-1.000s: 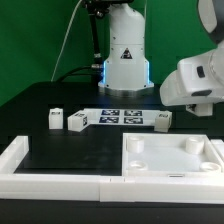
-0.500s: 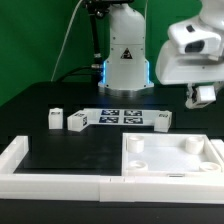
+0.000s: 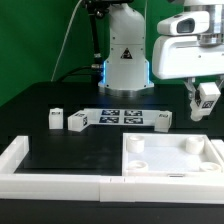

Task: Assemble one leg

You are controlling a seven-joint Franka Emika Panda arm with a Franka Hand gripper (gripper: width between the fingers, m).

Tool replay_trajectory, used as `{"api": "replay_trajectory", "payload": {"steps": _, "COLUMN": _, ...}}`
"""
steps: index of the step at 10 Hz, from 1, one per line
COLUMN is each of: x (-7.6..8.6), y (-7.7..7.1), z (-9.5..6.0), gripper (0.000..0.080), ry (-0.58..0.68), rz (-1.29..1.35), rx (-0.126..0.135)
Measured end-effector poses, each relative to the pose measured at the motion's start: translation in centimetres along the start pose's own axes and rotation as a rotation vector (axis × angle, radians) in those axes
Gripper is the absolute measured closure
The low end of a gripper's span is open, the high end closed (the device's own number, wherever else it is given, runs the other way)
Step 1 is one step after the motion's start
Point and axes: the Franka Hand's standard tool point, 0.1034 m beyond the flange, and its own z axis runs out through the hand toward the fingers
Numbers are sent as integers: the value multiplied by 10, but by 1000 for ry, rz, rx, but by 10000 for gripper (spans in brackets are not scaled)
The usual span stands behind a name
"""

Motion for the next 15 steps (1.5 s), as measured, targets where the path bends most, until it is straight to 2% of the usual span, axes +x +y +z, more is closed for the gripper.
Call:
{"api": "replay_trajectory", "payload": {"steps": 1, "x": 14, "y": 8, "z": -4, "gripper": 509, "ry": 0, "rz": 8, "rx": 6}}
{"api": "replay_trajectory", "payload": {"steps": 3, "x": 56, "y": 19, "z": -18, "gripper": 509, "ry": 20, "rz": 2, "rx": 14}}
{"api": "replay_trajectory", "payload": {"steps": 5, "x": 85, "y": 35, "z": -21, "gripper": 509, "ry": 37, "rz": 1, "rx": 17}}
{"api": "replay_trajectory", "payload": {"steps": 6, "x": 85, "y": 35, "z": -20, "gripper": 509, "ry": 88, "rz": -1, "rx": 6}}
{"api": "replay_trajectory", "payload": {"steps": 7, "x": 79, "y": 33, "z": -17, "gripper": 509, "ry": 73, "rz": -2, "rx": 8}}
{"api": "replay_trajectory", "payload": {"steps": 8, "x": 86, "y": 36, "z": -19, "gripper": 509, "ry": 124, "rz": -1, "rx": -2}}
{"api": "replay_trajectory", "payload": {"steps": 9, "x": 91, "y": 42, "z": -21, "gripper": 509, "ry": 265, "rz": -13, "rx": -35}}
{"api": "replay_trajectory", "payload": {"steps": 10, "x": 84, "y": 47, "z": -19, "gripper": 509, "ry": 360, "rz": -16, "rx": -62}}
{"api": "replay_trajectory", "payload": {"steps": 11, "x": 75, "y": 50, "z": -15, "gripper": 509, "ry": 400, "rz": -6, "rx": -75}}
{"api": "replay_trajectory", "payload": {"steps": 12, "x": 76, "y": 49, "z": -12, "gripper": 508, "ry": 366, "rz": -6, "rx": -66}}
{"api": "replay_trajectory", "payload": {"steps": 15, "x": 106, "y": 55, "z": -11, "gripper": 508, "ry": 397, "rz": -2, "rx": -65}}
